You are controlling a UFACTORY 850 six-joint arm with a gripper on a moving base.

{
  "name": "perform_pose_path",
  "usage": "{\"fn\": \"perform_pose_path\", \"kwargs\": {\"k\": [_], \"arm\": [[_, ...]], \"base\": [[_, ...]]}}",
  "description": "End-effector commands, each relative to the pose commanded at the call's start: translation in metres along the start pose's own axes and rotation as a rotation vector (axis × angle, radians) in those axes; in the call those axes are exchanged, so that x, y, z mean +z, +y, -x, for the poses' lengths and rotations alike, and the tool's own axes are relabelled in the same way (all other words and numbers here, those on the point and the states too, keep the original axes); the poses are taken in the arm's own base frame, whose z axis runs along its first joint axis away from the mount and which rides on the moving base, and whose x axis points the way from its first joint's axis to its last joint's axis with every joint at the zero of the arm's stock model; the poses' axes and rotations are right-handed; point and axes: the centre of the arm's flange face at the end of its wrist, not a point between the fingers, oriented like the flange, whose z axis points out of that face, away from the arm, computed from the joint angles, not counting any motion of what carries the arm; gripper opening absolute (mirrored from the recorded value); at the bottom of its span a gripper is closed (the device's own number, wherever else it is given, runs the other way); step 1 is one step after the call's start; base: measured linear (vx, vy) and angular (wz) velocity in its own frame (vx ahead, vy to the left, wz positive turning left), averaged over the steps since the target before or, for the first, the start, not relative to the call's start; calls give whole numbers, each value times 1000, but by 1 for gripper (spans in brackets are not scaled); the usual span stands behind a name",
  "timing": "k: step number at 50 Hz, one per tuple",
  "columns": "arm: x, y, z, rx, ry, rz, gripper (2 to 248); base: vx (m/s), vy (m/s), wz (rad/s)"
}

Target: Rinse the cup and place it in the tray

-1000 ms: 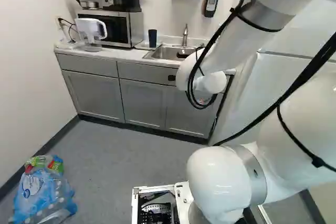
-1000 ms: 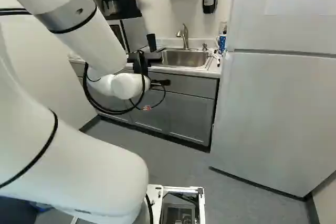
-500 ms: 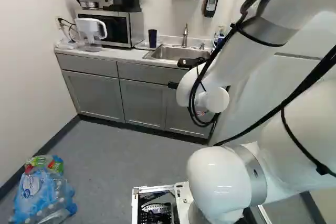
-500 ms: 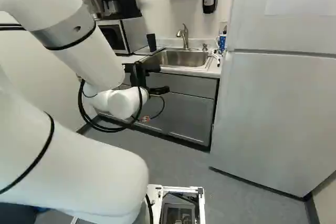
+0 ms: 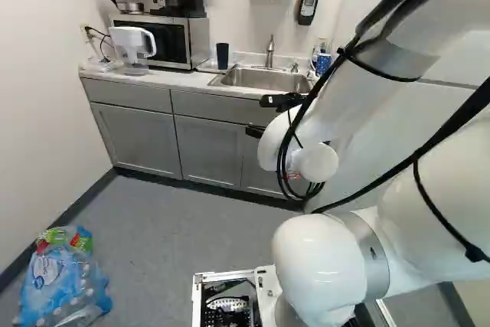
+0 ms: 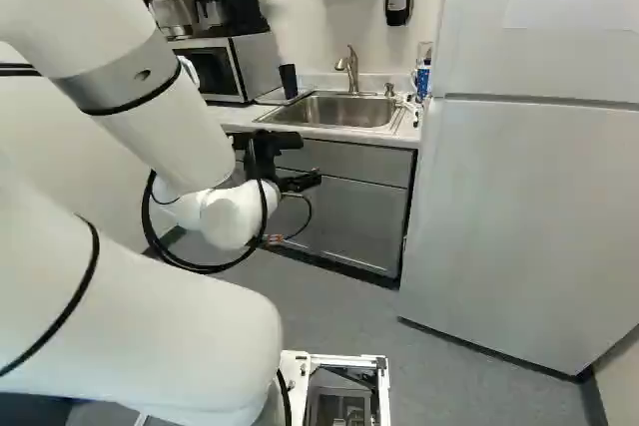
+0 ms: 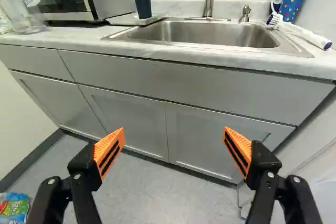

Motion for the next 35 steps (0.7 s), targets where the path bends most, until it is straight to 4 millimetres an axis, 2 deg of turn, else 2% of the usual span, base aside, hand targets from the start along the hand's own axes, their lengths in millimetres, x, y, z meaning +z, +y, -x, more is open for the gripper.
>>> {"fn": "perform_pose_path", "kwargs": {"k": [35], "arm": [[-5,0,6,-1,10,0,247]], "base": [[0,0,0]]}}
